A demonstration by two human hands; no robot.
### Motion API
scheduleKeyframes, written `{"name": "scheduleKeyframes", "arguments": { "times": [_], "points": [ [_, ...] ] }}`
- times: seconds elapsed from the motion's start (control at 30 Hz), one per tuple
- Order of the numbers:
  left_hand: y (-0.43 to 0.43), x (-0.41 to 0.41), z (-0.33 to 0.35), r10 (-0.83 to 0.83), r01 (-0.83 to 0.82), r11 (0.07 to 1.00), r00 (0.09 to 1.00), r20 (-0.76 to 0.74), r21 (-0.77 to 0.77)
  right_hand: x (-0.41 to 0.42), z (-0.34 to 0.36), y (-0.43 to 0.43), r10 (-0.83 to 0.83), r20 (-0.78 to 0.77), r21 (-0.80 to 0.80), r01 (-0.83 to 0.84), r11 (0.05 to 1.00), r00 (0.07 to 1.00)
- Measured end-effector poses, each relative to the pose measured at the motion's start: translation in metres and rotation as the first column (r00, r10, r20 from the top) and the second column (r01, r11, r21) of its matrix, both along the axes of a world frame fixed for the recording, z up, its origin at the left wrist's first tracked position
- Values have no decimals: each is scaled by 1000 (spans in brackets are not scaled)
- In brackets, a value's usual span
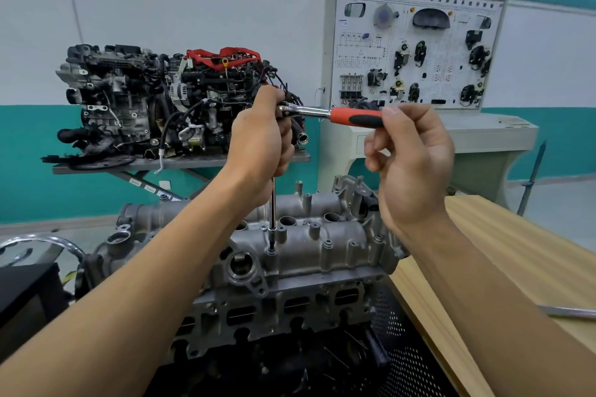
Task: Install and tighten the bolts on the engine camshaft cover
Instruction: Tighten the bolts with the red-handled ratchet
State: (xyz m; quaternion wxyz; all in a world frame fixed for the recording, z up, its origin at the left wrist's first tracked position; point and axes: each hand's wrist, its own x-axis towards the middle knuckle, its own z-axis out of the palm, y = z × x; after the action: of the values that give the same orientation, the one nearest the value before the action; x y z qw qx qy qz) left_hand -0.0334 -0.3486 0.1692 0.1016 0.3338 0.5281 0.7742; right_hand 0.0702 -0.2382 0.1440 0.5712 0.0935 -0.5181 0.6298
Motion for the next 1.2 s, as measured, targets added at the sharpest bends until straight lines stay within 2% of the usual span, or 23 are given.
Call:
{"name": "scheduleKeyframes", "arguments": {
  "times": [0.13,0.4,0.6,0.73,0.97,1.2],
  "points": [
    [3,0,0,19,-19,999,1000,-19,-32,-14,1,17,-26,132,-80,36,996,991],
    [-1,-1,4,55,-54,998,998,36,-26,-25,23,18,27,210,-100,-6,995,977],
    [-18,20,3,-45,53,996,992,-119,66,6,2,0,46,38,-4,-46,999,998],
    [2,30,17,-71,85,993,985,-156,83,16,19,9,-23,-31,-10,22,1000,999],
    [54,31,8,-122,128,990,987,-106,52,31,11,45,-169,82,-61,174,983,982],
    [71,25,-5,-133,135,990,989,-59,33,28,1,63,-199,152,-59,210,976,968]
  ]
}}
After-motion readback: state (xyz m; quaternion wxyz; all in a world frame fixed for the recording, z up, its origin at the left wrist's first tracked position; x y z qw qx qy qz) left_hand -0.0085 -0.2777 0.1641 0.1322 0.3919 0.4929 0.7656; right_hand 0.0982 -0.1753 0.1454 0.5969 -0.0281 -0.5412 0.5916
